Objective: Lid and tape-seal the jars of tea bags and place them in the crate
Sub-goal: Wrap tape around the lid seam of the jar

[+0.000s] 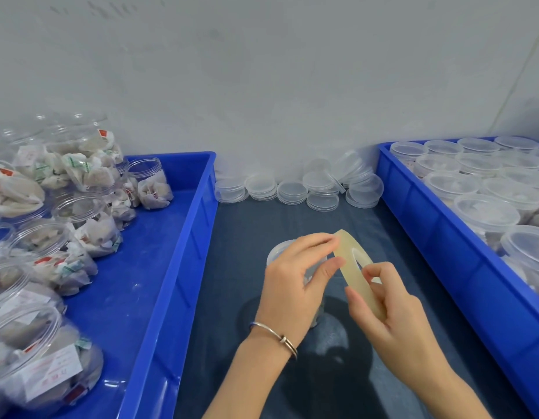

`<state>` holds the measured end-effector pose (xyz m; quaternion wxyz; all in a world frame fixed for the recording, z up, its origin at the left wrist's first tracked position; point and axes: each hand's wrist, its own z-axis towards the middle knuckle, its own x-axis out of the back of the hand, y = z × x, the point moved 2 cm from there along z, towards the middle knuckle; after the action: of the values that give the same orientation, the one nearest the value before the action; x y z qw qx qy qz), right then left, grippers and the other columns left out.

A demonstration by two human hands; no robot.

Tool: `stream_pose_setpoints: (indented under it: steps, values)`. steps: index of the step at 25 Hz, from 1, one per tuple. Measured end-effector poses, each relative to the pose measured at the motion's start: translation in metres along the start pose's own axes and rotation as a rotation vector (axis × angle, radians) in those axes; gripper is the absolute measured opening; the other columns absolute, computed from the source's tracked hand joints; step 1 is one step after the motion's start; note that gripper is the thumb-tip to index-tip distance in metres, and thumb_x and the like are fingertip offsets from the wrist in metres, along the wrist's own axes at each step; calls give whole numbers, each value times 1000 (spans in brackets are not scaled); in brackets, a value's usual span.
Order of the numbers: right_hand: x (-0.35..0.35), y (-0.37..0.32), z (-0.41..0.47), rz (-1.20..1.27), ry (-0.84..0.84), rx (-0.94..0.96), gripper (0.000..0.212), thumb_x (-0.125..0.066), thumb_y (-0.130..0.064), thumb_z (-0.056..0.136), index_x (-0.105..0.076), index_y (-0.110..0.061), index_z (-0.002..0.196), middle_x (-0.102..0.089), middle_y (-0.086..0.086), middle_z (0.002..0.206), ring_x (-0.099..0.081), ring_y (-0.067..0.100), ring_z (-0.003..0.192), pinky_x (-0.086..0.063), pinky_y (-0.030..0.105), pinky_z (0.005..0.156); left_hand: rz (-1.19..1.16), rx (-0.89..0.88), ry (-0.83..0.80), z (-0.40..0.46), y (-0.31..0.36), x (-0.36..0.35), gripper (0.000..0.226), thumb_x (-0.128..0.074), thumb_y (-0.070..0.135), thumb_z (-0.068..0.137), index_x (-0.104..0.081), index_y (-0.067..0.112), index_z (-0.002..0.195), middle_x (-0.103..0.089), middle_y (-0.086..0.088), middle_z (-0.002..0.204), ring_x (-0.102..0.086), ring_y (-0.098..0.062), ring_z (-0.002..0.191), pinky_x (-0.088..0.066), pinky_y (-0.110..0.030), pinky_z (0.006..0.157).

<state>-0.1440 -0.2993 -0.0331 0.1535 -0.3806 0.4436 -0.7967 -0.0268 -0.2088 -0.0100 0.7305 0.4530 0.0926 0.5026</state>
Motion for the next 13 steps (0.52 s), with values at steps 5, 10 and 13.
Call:
stream_pose_setpoints:
  steps: [5, 10, 13]
  values:
    - [1, 2, -1, -92, -33, 42, 23, -52, -50, 82, -42, -30, 87, -51, -14, 59, -40, 8, 45, -27, 11, 43, -244, 277, 33, 11, -7, 4, 14, -76, 4, 76, -73, 17, 71, -69, 5, 73, -65, -6, 69, -52, -18, 70]
    - [7, 2, 1, -144, -68, 59, 33, -48, -62, 82, -42, -30, 89, -52, -15, 59, -40, 9, 44, -28, 12, 44, -28, 204, -123, 12, 1, 2, 22, -61, 8, 91, -54, 21, 74, -56, 8, 73, -55, -6, 69, -42, -14, 69]
    - [11, 3, 4, -164, -23, 4, 36, -41, -66, 69, -41, -35, 86, -49, -16, 55, -46, 9, 49, -31, 13, 46, 24, 112, -161, 7, 7, -1, 20, -53, 5, 95, -50, 18, 80, -52, 8, 79, -50, -3, 75, -38, -11, 72]
